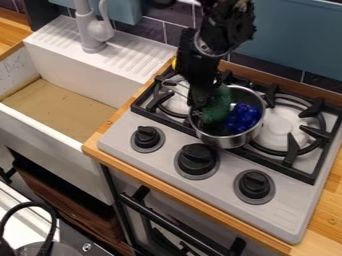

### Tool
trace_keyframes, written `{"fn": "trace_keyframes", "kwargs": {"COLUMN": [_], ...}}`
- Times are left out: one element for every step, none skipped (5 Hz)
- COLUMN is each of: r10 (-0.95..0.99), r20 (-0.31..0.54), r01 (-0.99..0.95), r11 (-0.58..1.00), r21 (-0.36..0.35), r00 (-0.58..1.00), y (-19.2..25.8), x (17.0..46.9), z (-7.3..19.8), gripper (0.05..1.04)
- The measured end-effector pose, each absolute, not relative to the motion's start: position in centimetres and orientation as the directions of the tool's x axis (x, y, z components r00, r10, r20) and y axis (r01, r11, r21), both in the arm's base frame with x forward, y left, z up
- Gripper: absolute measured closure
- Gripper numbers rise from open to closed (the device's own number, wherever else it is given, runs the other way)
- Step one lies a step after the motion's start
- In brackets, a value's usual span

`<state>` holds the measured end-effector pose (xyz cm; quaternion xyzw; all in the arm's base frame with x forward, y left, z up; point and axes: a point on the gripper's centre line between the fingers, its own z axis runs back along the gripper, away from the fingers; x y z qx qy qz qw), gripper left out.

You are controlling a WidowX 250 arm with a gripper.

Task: Moved out broccoli from the silver pot to upper right burner

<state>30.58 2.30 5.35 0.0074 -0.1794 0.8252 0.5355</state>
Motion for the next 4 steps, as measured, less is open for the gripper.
{"fn": "trace_keyframes", "kwargs": {"r10": [0.872, 0.864, 0.878, 0.89], "r20": [0.211, 0.209, 0.204, 0.183], "r01": [-0.884, -0.878, -0.894, -0.9], "r11": [-0.384, -0.4, -0.388, -0.377], "r21": [-0.269, -0.264, -0.224, -0.22], "r00": [-0.443, -0.457, -0.433, -0.417], "y": [2.8, 3.0, 2.5, 1.3], "x": [30.8, 31.3, 31.7, 32.1], "z": [7.1, 8.7, 10.2, 10.9], "gripper": [0.796, 0.796, 0.796, 0.796]}}
